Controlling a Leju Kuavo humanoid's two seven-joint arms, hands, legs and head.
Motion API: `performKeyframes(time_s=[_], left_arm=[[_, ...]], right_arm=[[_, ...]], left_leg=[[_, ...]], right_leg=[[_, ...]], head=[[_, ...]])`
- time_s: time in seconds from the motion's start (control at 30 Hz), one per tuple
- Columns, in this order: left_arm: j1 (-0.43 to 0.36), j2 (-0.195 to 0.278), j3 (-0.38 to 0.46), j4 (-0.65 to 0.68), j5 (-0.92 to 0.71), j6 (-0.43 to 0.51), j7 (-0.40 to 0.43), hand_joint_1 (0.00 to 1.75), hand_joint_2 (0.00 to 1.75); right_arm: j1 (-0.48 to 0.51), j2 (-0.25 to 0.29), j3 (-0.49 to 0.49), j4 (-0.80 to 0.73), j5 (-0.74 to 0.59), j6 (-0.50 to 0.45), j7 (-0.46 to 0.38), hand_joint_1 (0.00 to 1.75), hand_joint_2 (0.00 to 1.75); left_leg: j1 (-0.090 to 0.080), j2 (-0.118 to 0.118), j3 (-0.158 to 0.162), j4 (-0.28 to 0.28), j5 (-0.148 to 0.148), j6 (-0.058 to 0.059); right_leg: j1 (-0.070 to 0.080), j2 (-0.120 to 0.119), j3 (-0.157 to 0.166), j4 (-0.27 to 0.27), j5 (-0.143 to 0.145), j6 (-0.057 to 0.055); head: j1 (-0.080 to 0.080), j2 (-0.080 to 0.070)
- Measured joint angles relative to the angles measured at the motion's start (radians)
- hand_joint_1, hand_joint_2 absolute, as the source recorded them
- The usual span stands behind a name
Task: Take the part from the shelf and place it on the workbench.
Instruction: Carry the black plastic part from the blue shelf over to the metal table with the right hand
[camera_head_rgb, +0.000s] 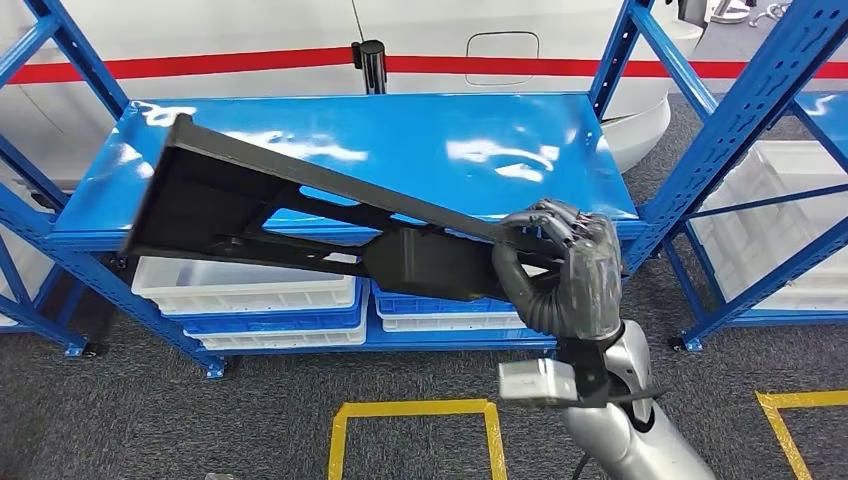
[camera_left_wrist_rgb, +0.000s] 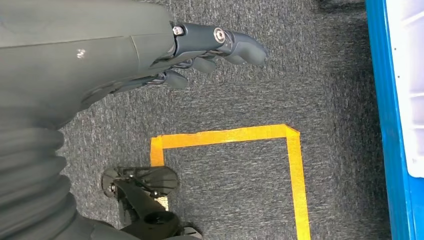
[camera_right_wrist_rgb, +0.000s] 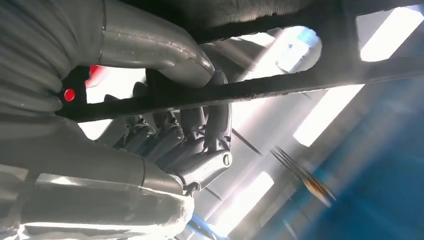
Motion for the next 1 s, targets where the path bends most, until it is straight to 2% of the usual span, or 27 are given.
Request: performKeyframes(time_s=[0.03,0.07,0.1,0.13,0.17,0.2,0.23,0.27,0.3,0.33,0.37,0.4,0.47,0.5,0.53,0.63,0.77,0.8,0.83,0.9,0.93,0.97,1.0], left_arm=[[0.001,0.000,0.000,0.000,0.000,0.000,0.000,0.00,1.75],[0.003,-0.001,0.001,0.001,0.000,0.001,-0.001,0.00,1.75],[0.004,-0.004,0.001,0.002,0.000,0.002,-0.001,0.00,1.75],[0.005,-0.006,0.001,0.003,0.000,0.003,-0.003,0.00,1.75],[0.005,-0.007,0.002,0.003,-0.001,0.005,-0.004,0.00,1.75],[0.005,-0.008,0.002,0.004,-0.003,0.007,-0.006,0.00,1.75],[0.006,-0.008,0.003,0.004,-0.006,0.008,-0.007,0.00,1.75],[0.006,-0.009,0.003,0.004,-0.010,0.009,-0.008,0.00,1.75],[0.006,-0.009,0.003,0.004,-0.015,0.009,-0.008,0.00,1.75],[0.005,-0.010,0.003,0.004,-0.020,0.008,-0.007,0.00,1.75],[0.005,-0.011,0.003,0.005,-0.025,0.008,-0.006,0.00,1.75],[0.004,-0.012,0.002,0.005,-0.029,0.007,-0.003,0.00,1.75],[0.002,-0.013,0.001,0.005,-0.033,0.004,0.002,0.00,1.75],[0.001,-0.014,0.001,0.006,-0.034,0.002,0.004,0.00,1.75],[0.000,-0.014,0.001,0.006,-0.035,0.000,0.005,0.00,1.75],[0.001,-0.014,0.000,0.006,-0.040,-0.003,0.006,0.00,1.75],[0.001,-0.013,-0.001,0.006,-0.041,-0.003,0.006,0.00,1.75],[0.001,-0.013,-0.002,0.006,-0.043,-0.004,0.006,0.00,1.75],[0.000,-0.012,-0.003,0.007,-0.045,-0.005,0.006,0.00,1.75],[-0.002,-0.011,-0.006,0.007,-0.050,-0.008,0.011,0.00,1.75],[-0.003,-0.010,-0.007,0.007,-0.051,-0.010,0.014,0.00,1.75],[-0.005,-0.009,-0.008,0.007,-0.050,-0.013,0.016,0.00,1.75],[-0.007,-0.008,-0.009,0.007,-0.050,-0.016,0.017,0.00,1.75]], right_arm=[[0.010,0.008,0.000,-0.018,-0.028,-0.024,-0.029,1.69,1.75],[0.022,0.015,0.001,-0.038,-0.060,-0.051,-0.063,1.69,1.75],[0.034,0.023,0.002,-0.063,-0.096,-0.076,-0.101,1.69,1.75],[0.046,0.032,0.003,-0.091,-0.126,-0.095,-0.140,1.69,1.75],[0.058,0.043,0.006,-0.121,-0.147,-0.107,-0.180,1.69,1.75],[0.072,0.055,0.010,-0.153,-0.157,-0.111,-0.219,1.69,1.75],[0.089,0.068,0.013,-0.184,-0.156,-0.112,-0.255,1.69,1.75],[0.108,0.080,0.016,-0.214,-0.148,-0.113,-0.288,1.69,1.75],[0.125,0.091,0.017,-0.238,-0.137,-0.113,-0.316,1.69,1.75],[0.140,0.099,0.015,-0.255,-0.125,-0.113,-0.339,1.69,1.75],[0.148,0.104,0.012,-0.267,-0.112,-0.113,-0.356,1.69,1.75],[0.151,0.107,0.007,-0.274,-0.099,-0.113,-0.367,1.69,1.75],[0.152,0.109,-0.005,-0.286,-0.074,-0.113,-0.375,1.69,1.75],[0.151,0.110,-0.009,-0.290,-0.066,-0.114,-0.376,1.69,1.75],[0.150,0.110,-0.012,-0.293,-0.062,-0.114,-0.376,1.69,1.75],[0.145,0.110,-0.014,-0.293,-0.060,-0.114,-0.377,1.69,1.75],[0.143,0.110,-0.014,-0.293,-0.060,-0.114,-0.377,1.69,1.75],[0.139,0.109,-0.014,-0.293,-0.059,-0.114,-0.378,1.69,1.75],[0.134,0.108,-0.014,-0.293,-0.058,-0.114,-0.378,1.69,1.75],[0.117,0.098,-0.013,-0.292,-0.055,-0.114,-0.367,1.69,1.75],[0.108,0.090,-0.011,-0.291,-0.051,-0.114,-0.356,1.69,1.75],[0.096,0.081,-0.008,-0.291,-0.050,-0.114,-0.349,1.69,1.75],[0.086,0.076,-0.005,-0.290,-0.051,-0.114,-0.350,1.69,1.75]], left_leg=[[-0.003,0.000,-0.004,0.000,0.002,0.006],[-0.004,0.002,-0.011,-0.003,0.008,0.017],[-0.007,0.004,-0.017,-0.005,0.017,0.031],[-0.009,0.007,-0.026,-0.008,0.027,0.047],[-0.010,0.010,-0.037,-0.011,0.038,0.060],[-0.014,0.013,-0.047,-0.010,0.047,0.068],[-0.017,0.014,-0.060,-0.010,0.057,0.073],[-0.020,0.015,-0.071,-0.010,0.065,0.076],[-0.024,0.016,-0.081,-0.009,0.074,0.077],[-0.028,0.016,-0.091,-0.009,0.082,0.077],[-0.031,0.017,-0.099,-0.009,0.090,0.077],[-0.034,0.017,-0.106,-0.009,0.098,0.077],[-0.041,0.018,-0.115,-0.007,0.112,0.073],[-0.043,0.019,-0.117,-0.007,0.119,0.069],[-0.044,0.020,-0.119,-0.007,0.125,0.065],[-0.044,0.022,-0.123,-0.008,0.137,0.054],[-0.045,0.021,-0.124,-0.008,0.138,0.052],[-0.043,0.020,-0.131,0.007,0.119,0.049],[-0.038,0.017,-0.145,0.043,0.081,0.044],[-0.022,0.012,-0.189,0.190,-0.021,0.023],[-0.012,0.012,-0.183,0.222,-0.034,0.012],[-0.004,0.011,-0.146,0.190,-0.020,0.003],[0.001,0.011,-0.101,0.124,0.009,-0.001]], right_leg=[[0.001,0.000,-0.001,-0.002,0.006,0.008],[0.003,0.000,-0.004,-0.003,0.009,0.016],[0.003,0.000,-0.011,0.003,0.003,0.020],[0.003,0.001,-0.025,0.025,-0.018,0.017],[0.003,0.001,-0.044,0.067,-0.055,0.009],[0.002,0.002,-0.065,0.127,-0.100,-0.001],[0.003,0.002,-0.083,0.198,-0.141,-0.006],[0.005,0.003,-0.093,0.259,-0.165,-0.004],[0.007,0.004,-0.089,0.295,-0.169,0.002],[0.012,0.004,-0.069,0.296,-0.158,0.009],[0.016,0.005,-0.031,0.259,-0.138,0.013],[0.021,0.005,0.024,0.190,-0.122,0.010],[0.033,0.005,0.136,0.028,-0.119,-0.008],[0.038,0.005,0.168,-0.025,-0.125,-0.016],[0.041,0.006,0.179,-0.052,-0.129,-0.022],[0.038,0.008,0.168,-0.059,-0.119,-0.032],[0.034,0.008,0.167,-0.061,-0.116,-0.034],[0.028,0.007,0.165,-0.061,-0.111,-0.041],[0.022,0.005,0.161,-0.062,-0.104,-0.048],[0.013,0.000,0.140,-0.060,-0.081,-0.058],[0.011,-0.002,0.127,-0.056,-0.073,-0.055],[0.010,-0.003,0.112,-0.047,-0.066,-0.047],[0.009,-0.003,0.100,-0.039,-0.061,-0.038]], head=[[0.000,0.000],[0.000,0.000],[0.000,0.000],[0.002,0.000],[0.005,0.000],[0.012,0.000],[0.026,0.000],[0.048,0.000],[0.070,0.000],[0.087,0.000],[0.095,0.000],[0.094,0.000],[0.086,0.000],[0.081,0.000],[0.077,0.000],[0.073,0.000],[0.073,0.000],[0.073,0.000],[0.074,0.000],[0.079,0.000],[0.084,0.000],[0.091,0.000],[0.099,0.000]])
